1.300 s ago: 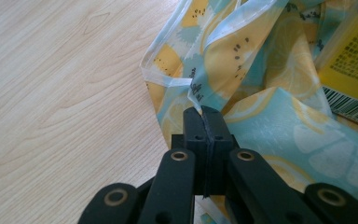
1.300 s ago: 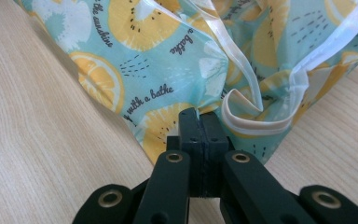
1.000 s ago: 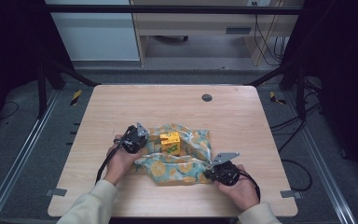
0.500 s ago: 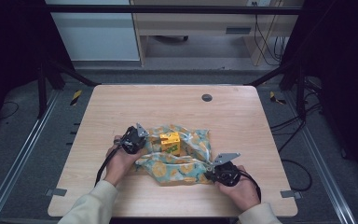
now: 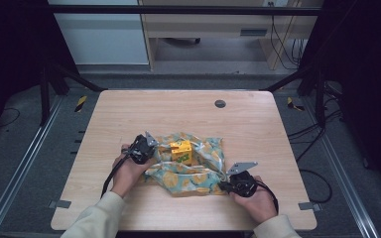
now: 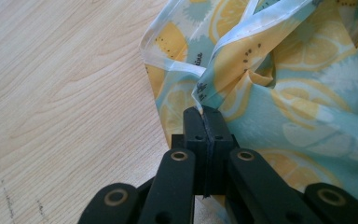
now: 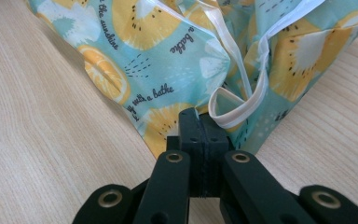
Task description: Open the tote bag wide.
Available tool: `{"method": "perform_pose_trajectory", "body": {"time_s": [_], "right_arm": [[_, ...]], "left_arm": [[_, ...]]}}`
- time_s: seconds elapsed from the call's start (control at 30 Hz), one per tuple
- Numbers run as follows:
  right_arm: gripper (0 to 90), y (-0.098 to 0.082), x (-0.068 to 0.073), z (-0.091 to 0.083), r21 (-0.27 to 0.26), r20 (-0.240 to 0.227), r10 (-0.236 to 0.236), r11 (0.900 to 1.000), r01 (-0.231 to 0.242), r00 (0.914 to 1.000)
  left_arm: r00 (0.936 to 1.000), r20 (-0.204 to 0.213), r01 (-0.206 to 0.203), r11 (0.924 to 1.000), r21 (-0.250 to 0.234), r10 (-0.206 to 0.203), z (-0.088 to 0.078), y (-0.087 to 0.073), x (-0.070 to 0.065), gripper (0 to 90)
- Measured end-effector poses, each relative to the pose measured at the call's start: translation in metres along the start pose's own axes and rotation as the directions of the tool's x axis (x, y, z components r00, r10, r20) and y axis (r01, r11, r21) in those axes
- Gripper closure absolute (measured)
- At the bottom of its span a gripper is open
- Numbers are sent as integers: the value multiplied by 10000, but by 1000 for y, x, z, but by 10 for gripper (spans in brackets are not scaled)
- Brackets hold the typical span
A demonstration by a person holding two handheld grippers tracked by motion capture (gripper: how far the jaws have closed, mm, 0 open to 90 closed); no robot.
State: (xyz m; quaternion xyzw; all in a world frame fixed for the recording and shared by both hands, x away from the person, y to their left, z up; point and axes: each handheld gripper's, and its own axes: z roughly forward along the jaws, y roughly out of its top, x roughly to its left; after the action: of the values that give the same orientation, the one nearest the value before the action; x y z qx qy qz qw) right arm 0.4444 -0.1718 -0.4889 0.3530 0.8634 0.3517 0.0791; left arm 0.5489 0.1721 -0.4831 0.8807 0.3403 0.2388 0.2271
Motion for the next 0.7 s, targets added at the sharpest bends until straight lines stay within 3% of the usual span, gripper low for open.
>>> {"method": "perform_pose_trajectory", "body": {"time_s": [0.2,0.37,0.53,0.6,0.7], "right_arm": [[885,-1,-1,-2,-165,-16,91,9998,-91,10000],[744,0,1,-2,-375,48,75,9993,-73,10000],[519,6,4,-3,-758,438,-42,9971,75,9990],[420,9,6,-4,-932,717,-119,9955,185,9974],[301,13,10,-10,-1606,1069,-206,9863,377,9941]], "left_arm": [[9999,116,-27,9999,-151,29,-4,-3,-3,886],[9999,-29,-116,9989,-449,115,-12,-3,-5,760],[10000,71,65,9960,-890,-59,-19,-1,-5,644],[9999,15,125,9941,-1074,-124,-24,1,-4,560],[9987,-22,495,9862,-1581,-505,-38,2,-1,451]]}}
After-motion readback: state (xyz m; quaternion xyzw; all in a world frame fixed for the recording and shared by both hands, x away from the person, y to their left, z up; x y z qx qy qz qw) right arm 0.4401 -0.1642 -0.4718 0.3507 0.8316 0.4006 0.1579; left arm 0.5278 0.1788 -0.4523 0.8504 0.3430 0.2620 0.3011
